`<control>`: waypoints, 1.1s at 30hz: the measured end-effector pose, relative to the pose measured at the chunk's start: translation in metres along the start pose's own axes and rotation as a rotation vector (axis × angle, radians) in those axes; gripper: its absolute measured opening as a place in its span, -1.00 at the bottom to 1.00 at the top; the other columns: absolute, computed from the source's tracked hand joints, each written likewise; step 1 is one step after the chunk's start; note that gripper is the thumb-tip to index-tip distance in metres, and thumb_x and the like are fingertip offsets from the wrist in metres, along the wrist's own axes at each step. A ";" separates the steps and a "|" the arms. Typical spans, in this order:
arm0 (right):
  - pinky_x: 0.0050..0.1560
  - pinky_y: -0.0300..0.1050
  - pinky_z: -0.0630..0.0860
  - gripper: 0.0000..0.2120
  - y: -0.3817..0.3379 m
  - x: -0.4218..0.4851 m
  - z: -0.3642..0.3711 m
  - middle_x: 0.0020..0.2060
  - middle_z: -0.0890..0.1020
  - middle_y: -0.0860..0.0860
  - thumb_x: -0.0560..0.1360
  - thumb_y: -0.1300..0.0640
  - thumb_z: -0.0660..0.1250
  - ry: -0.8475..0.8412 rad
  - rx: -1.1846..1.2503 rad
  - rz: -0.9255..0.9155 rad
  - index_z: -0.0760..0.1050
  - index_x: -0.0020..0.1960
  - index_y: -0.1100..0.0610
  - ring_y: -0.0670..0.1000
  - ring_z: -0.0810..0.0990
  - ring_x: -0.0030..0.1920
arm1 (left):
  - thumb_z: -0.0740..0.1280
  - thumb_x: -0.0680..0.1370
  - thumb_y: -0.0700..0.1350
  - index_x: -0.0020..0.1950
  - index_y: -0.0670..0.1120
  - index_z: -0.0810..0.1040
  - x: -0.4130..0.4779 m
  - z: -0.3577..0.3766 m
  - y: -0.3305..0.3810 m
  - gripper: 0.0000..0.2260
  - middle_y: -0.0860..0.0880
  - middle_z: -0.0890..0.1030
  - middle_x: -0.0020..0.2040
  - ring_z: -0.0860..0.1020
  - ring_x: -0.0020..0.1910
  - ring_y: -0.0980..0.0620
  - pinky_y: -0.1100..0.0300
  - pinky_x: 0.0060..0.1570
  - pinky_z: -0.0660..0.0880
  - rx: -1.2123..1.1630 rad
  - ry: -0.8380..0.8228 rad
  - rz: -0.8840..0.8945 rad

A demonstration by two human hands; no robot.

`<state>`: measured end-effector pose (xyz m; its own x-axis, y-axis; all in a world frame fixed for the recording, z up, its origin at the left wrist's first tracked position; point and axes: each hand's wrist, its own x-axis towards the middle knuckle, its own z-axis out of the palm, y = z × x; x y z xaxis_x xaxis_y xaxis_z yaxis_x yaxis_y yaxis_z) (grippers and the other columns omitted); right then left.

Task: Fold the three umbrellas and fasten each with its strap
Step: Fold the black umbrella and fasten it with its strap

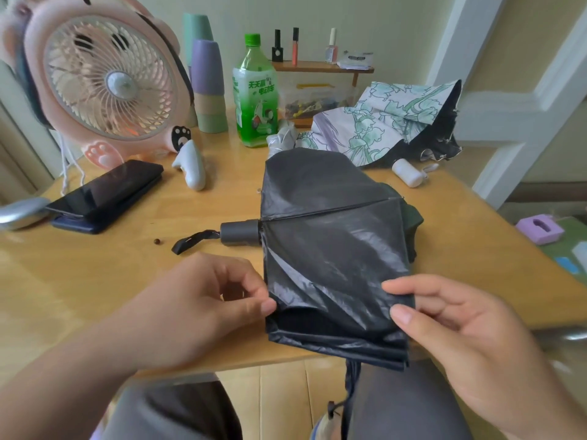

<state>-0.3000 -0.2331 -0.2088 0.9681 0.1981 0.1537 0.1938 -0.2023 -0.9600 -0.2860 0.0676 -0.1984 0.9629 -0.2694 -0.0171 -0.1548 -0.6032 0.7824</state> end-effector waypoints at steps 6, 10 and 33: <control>-0.33 -0.34 0.33 -0.78 0.000 -0.005 0.007 -0.42 0.51 0.17 0.42 -0.05 0.52 -0.023 -0.074 -0.018 0.68 0.06 -0.20 -0.09 0.36 -0.41 | 0.43 0.53 0.16 -0.19 0.11 0.64 0.021 -0.018 0.014 -0.82 0.14 0.60 -0.26 0.53 -0.28 0.19 0.34 -0.23 0.42 0.141 0.350 0.249; -0.20 -0.10 0.45 -0.69 0.004 -0.006 0.001 -0.30 0.58 0.29 0.43 -0.12 0.53 -0.025 -0.076 -0.001 0.65 0.16 -0.19 0.28 0.50 -0.27 | 0.35 0.57 -0.11 0.20 -0.02 0.68 0.047 -0.023 0.031 -0.77 0.09 0.61 0.19 0.55 0.22 0.12 0.14 0.21 0.47 0.394 0.172 0.573; -0.16 -0.20 0.45 -0.52 0.001 -0.004 -0.001 -0.28 0.58 0.26 0.33 -0.33 0.52 0.029 0.003 -0.032 0.66 0.16 -0.14 0.29 0.47 -0.26 | 0.40 0.56 -0.05 -0.41 -0.13 0.40 -0.006 0.012 0.029 -0.61 -0.09 0.30 -0.51 0.21 -0.62 0.07 0.34 -0.61 0.08 -0.680 -0.093 -0.300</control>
<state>-0.3031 -0.2353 -0.2104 0.9657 0.1767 0.1905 0.2238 -0.1932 -0.9553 -0.2991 0.0421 -0.1830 0.9149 -0.2472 -0.3190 0.3110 -0.0721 0.9477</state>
